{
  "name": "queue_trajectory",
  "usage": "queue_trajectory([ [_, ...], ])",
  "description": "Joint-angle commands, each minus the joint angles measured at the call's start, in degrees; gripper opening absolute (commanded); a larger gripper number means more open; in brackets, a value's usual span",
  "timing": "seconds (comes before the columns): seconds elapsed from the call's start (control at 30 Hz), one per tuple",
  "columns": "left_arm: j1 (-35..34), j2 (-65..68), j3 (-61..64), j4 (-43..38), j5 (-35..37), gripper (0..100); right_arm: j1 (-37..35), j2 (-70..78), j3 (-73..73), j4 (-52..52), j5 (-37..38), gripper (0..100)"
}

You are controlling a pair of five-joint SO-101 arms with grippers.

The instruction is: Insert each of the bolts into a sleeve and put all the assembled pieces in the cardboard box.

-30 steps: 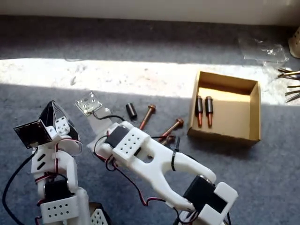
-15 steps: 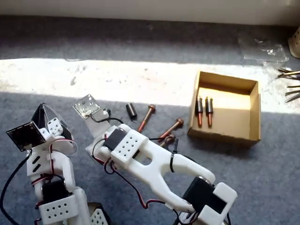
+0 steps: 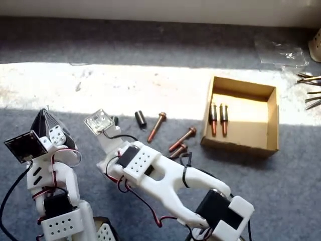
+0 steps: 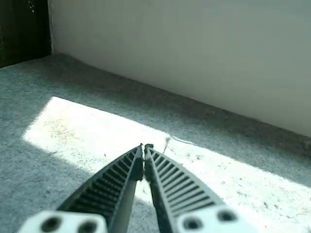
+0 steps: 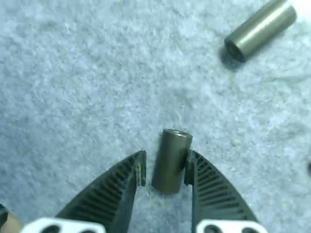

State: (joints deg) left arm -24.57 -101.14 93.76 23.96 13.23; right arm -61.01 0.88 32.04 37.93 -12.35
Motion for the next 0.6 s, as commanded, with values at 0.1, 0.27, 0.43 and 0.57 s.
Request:
queue_trajectory([
  [0.1, -0.75, -0.75, -3.38, -0.97, 0.09, 3, -0.04, -1.98, 1.01, -4.00, -0.18, 12.8],
  [0.27, -0.75, -0.75, -3.38, -0.97, 0.09, 3, -0.04, 5.23, 0.66, -3.82, -0.18, 12.8],
  [0.43, -0.75, -0.75, -3.38, -0.97, 0.09, 3, 1.10, 7.78, -1.54, -3.56, -0.18, 12.7],
  [0.57, -0.75, -0.75, -3.38, -0.97, 0.09, 3, 4.00, 7.25, -4.18, 3.56, -0.18, 10.8],
])
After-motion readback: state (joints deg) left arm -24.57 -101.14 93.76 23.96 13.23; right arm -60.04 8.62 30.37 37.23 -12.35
